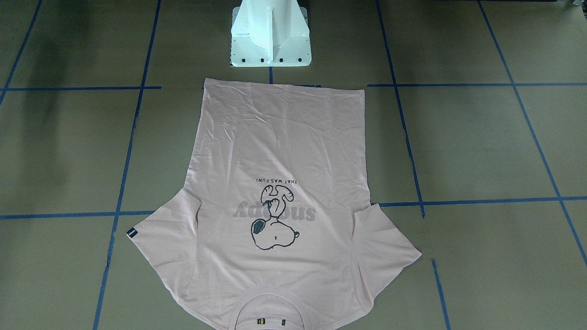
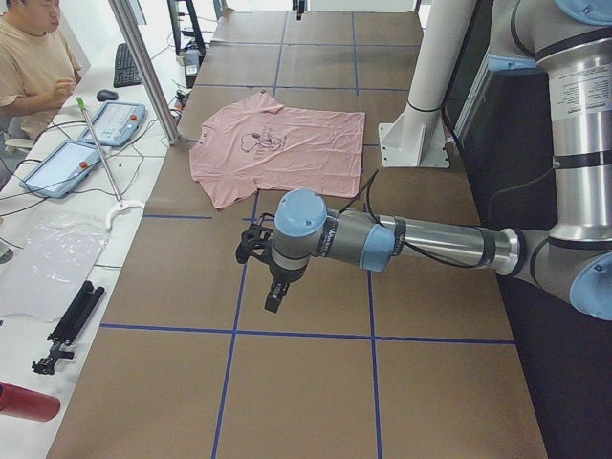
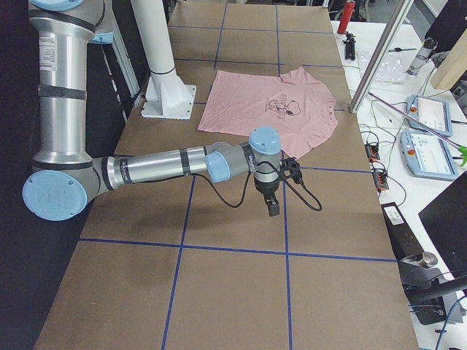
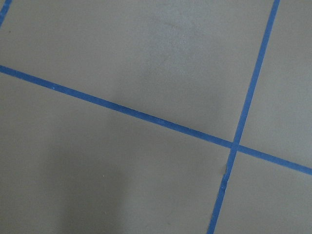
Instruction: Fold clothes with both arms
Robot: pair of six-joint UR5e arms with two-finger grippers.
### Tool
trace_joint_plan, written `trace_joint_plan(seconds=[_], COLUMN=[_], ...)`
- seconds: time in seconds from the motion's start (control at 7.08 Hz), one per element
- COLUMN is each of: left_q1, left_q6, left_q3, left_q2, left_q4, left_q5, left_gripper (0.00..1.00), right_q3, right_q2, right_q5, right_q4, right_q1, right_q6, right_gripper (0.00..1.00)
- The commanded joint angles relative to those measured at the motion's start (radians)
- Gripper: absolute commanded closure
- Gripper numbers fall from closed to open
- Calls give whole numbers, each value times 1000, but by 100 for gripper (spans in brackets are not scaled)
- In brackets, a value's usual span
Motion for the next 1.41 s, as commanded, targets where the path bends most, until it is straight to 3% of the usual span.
trace_joint_plan(seconds=[0.0, 1.27], left_q1=[1, 3], left_q6=[-9, 0], left_q3=[15, 14], left_q2=[-4, 10], left_q4=[-1, -6], left_q5=[-3, -2], left_gripper=[0, 0], right_q3=[-1, -44], right_q2=[-28, -31], right_q5=[134, 138], right_q4=[-25, 16], right_q1=[78, 75], right_q6=[-1, -9], right_gripper=[0, 0])
